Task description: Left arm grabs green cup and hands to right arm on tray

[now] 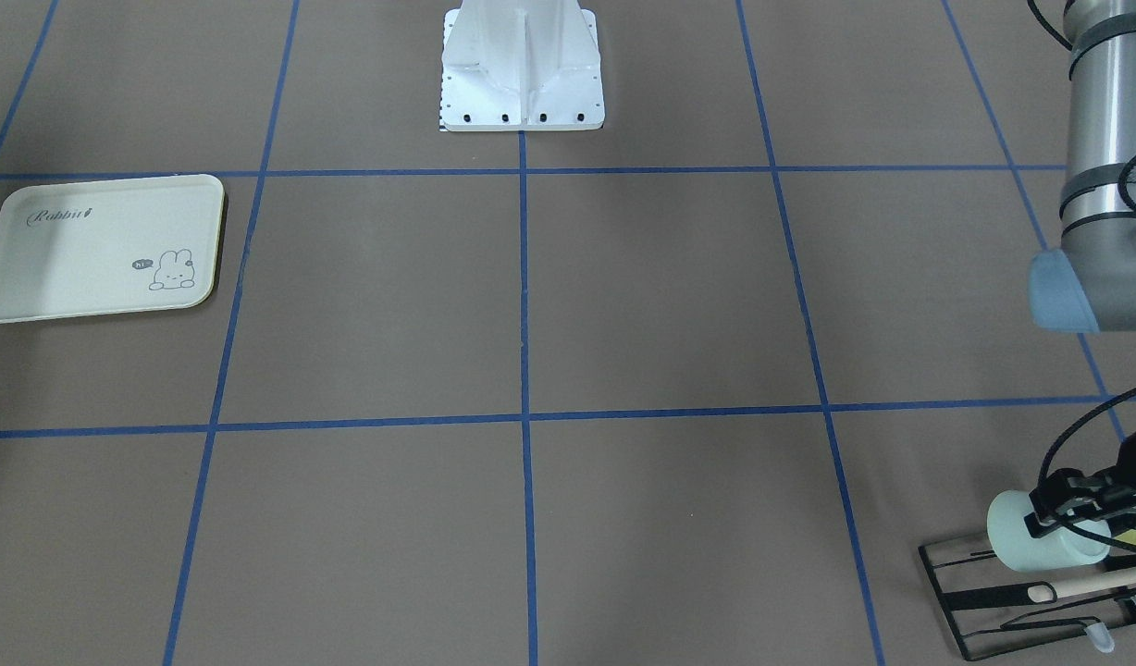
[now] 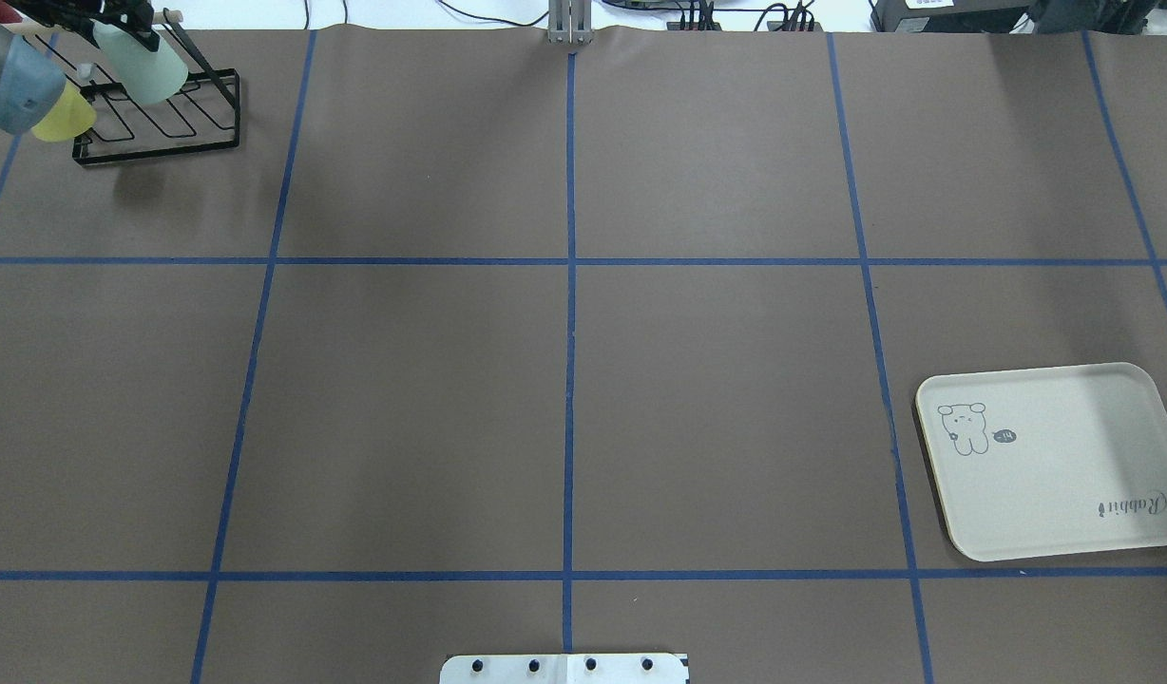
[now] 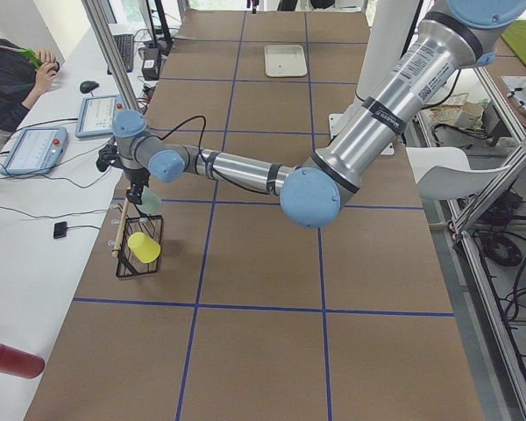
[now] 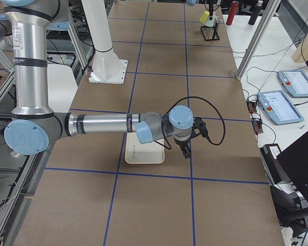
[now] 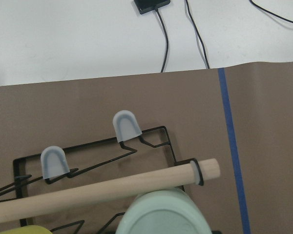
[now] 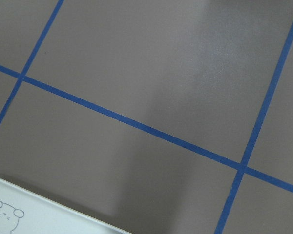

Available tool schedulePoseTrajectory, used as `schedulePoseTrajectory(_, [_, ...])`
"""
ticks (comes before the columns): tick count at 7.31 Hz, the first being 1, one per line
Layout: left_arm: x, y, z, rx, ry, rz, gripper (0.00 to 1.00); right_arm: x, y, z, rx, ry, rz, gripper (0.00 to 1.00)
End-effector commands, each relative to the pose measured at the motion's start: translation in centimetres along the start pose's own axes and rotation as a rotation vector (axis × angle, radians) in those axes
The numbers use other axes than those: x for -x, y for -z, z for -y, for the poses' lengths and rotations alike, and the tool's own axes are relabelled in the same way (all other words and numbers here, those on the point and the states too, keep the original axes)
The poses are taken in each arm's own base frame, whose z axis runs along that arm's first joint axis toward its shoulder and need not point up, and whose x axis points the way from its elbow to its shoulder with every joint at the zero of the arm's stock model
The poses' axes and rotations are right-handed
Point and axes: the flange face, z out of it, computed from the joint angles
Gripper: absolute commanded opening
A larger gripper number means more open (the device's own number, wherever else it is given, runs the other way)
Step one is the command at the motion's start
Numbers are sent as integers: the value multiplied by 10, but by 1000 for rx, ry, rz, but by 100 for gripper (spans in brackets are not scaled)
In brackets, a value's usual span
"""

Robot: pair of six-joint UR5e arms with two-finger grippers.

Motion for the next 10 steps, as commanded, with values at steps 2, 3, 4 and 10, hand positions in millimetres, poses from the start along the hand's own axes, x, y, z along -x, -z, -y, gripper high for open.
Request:
schedulePoseTrajectory(2, [22,52,-5,-45,19,-59,21,0,0,0,-1,-1,0,99])
schedulePoseTrajectory(3, [31,70,0,-73,32,-58,21,0,0,0,-1,-1,0,99])
schedulePoseTrajectory(4, [35,85,3,-91,39,-65,21,0,0,0,-1,-1,1,99])
schedulePoseTrajectory(10, [-38,82,-19,-60,201,-263,21,42,7,37,-18,-100,184,99])
